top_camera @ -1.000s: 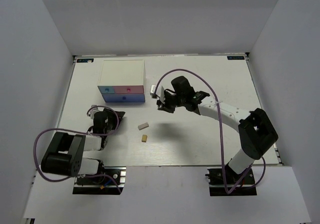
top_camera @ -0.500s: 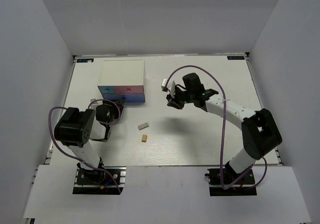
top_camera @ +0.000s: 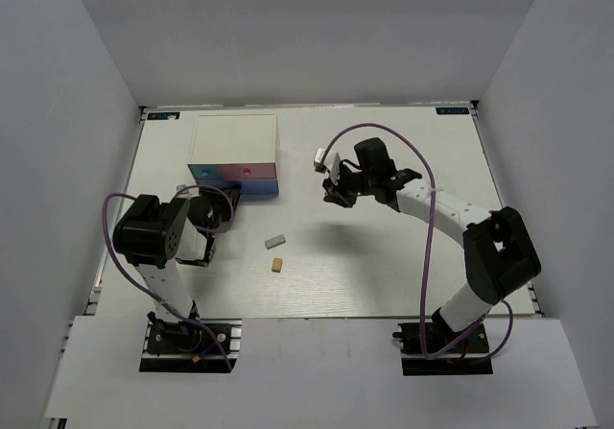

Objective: Sort the stationery into containers
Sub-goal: Open the drawer in the storage box.

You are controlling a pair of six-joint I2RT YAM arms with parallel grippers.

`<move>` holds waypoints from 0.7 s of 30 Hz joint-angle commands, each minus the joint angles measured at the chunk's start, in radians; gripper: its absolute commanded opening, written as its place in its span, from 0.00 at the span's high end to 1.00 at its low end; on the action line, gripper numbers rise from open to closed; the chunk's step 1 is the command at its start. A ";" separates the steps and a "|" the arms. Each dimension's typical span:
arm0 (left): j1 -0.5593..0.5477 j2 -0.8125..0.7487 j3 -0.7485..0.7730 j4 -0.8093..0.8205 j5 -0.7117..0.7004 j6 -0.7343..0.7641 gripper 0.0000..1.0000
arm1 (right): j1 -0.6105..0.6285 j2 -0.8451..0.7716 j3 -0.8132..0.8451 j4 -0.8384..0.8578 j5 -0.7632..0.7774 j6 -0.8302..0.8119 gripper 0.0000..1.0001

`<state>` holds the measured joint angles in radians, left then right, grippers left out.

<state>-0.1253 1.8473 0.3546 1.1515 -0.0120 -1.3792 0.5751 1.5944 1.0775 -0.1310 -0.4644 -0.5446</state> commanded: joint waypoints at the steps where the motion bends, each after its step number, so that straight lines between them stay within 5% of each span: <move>1: 0.007 0.038 0.011 0.073 -0.020 -0.011 0.60 | -0.009 0.019 0.048 -0.002 -0.031 0.005 0.74; 8: 0.007 0.095 0.001 0.181 -0.011 -0.032 0.78 | -0.011 0.024 0.050 -0.013 -0.040 -0.008 0.74; 21: -0.002 0.023 -0.278 0.316 0.041 -0.032 0.83 | -0.006 0.035 0.048 -0.019 -0.069 -0.015 0.68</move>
<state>-0.1261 1.8874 0.1566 1.4342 0.0006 -1.4250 0.5690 1.6211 1.0901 -0.1555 -0.5045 -0.5568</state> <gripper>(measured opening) 0.328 0.322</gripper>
